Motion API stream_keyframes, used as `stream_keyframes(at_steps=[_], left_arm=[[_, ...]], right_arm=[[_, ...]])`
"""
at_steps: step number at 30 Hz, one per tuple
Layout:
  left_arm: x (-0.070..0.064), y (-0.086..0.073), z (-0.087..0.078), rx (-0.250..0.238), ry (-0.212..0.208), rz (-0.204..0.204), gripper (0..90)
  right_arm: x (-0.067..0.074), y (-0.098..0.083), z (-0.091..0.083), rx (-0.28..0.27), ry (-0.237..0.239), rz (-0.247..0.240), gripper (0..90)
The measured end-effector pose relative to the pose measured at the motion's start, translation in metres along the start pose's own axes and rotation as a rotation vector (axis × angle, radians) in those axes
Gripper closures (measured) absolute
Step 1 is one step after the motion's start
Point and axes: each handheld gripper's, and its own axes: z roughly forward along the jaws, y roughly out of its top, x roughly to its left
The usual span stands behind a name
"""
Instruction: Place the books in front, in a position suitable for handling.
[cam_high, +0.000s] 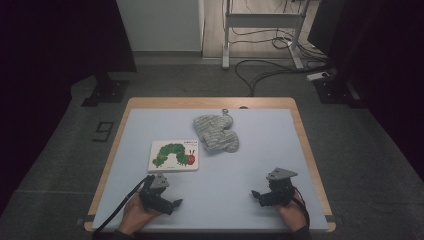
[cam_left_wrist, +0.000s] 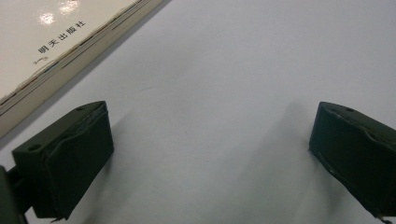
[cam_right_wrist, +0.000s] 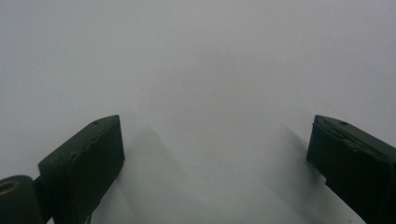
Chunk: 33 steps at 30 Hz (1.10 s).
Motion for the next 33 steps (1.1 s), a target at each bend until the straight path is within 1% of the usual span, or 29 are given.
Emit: stream_keyframes(at_steps=[16,18,21,23,25,26,27,28,29,30,31,33], left_arm=[[0.000,0.000,0.000,-0.001,0.001,0.001,0.0],[0.000,0.000,0.000,-0.001,0.001,0.000,0.0],[0.000,0.000,0.000,-0.001,0.001,0.001,0.0],[0.000,0.000,0.000,-0.001,0.003,0.001,0.0],[0.000,0.000,0.000,-0.001,0.003,0.001,0.0],[0.000,0.000,0.000,-0.001,0.003,0.001,0.0],[0.000,0.000,0.000,-0.001,0.003,0.001,0.0],[0.000,0.000,0.000,-0.001,0.003,0.001,0.0],[0.000,0.000,0.000,-0.001,0.003,0.001,0.0],[0.000,0.000,0.000,-0.001,0.003,0.001,0.0],[0.000,0.000,0.000,-0.002,0.003,0.001,0.0],[0.000,0.000,0.000,-0.002,0.003,0.001,0.0]], right_arm=[[0.000,0.001,0.000,0.006,0.002,0.002,3.3],[0.000,0.001,0.000,0.008,0.004,0.006,3.5],[0.000,0.003,0.000,0.013,0.004,0.025,3.6],[0.000,0.008,0.002,0.009,0.020,0.020,3.6],[0.000,0.011,0.003,0.012,0.015,0.018,3.5],[0.000,0.019,0.005,0.007,0.013,0.000,3.1],[0.000,0.019,0.005,0.007,0.013,0.000,3.1],[-0.002,0.028,0.007,-0.007,0.013,-0.004,2.4],[-0.002,0.028,0.007,-0.007,0.013,-0.004,2.4],[-0.004,0.037,0.010,-0.016,0.012,-0.009,1.2],[-0.004,0.037,0.010,-0.016,0.012,-0.009,1.2],[-0.005,0.048,0.014,-0.017,0.007,-0.020,0.2]])
